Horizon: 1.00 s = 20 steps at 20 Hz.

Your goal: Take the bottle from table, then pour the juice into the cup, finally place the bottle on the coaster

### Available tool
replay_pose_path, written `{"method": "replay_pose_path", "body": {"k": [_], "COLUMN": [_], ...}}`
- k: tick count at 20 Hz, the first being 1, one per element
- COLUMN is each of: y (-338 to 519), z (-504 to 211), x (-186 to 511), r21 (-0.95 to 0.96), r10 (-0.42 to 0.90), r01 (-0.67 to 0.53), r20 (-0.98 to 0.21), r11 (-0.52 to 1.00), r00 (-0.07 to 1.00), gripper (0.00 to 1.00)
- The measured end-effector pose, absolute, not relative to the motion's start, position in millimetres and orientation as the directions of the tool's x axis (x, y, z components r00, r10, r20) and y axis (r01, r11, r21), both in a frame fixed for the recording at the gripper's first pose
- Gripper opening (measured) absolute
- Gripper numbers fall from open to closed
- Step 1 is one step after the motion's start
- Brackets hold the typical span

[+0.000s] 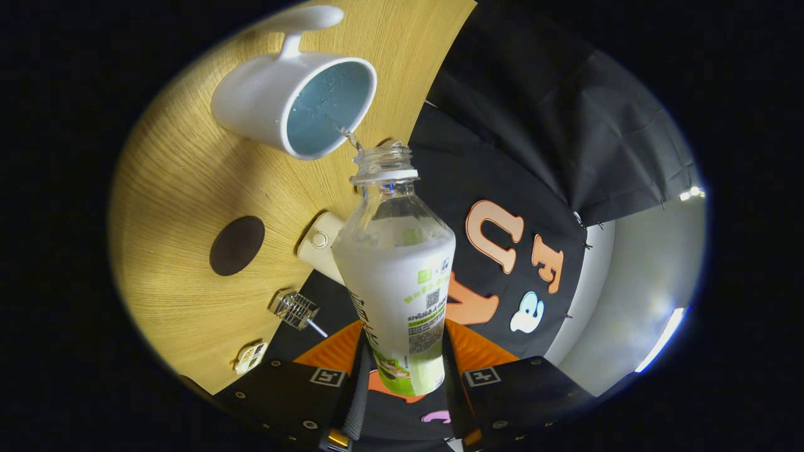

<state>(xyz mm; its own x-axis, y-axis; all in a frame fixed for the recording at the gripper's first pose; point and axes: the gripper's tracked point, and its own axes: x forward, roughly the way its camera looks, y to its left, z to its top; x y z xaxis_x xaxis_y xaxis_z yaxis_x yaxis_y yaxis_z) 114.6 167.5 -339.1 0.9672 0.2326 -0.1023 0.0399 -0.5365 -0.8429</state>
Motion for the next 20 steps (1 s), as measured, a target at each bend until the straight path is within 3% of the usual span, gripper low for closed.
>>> {"method": "replay_pose_path", "body": {"k": [9,20], "y": [182.0,182.7], "z": [-323.0,-350.1], "x": [116.2,110.4], "r21": [-0.815,-0.824], "r10": [0.267,0.251], "r01": [0.076,0.025], "r20": [-0.099,-0.144], "r11": [-0.574,-0.566], "r00": [0.959,0.957], "gripper": [0.54,0.55]}}
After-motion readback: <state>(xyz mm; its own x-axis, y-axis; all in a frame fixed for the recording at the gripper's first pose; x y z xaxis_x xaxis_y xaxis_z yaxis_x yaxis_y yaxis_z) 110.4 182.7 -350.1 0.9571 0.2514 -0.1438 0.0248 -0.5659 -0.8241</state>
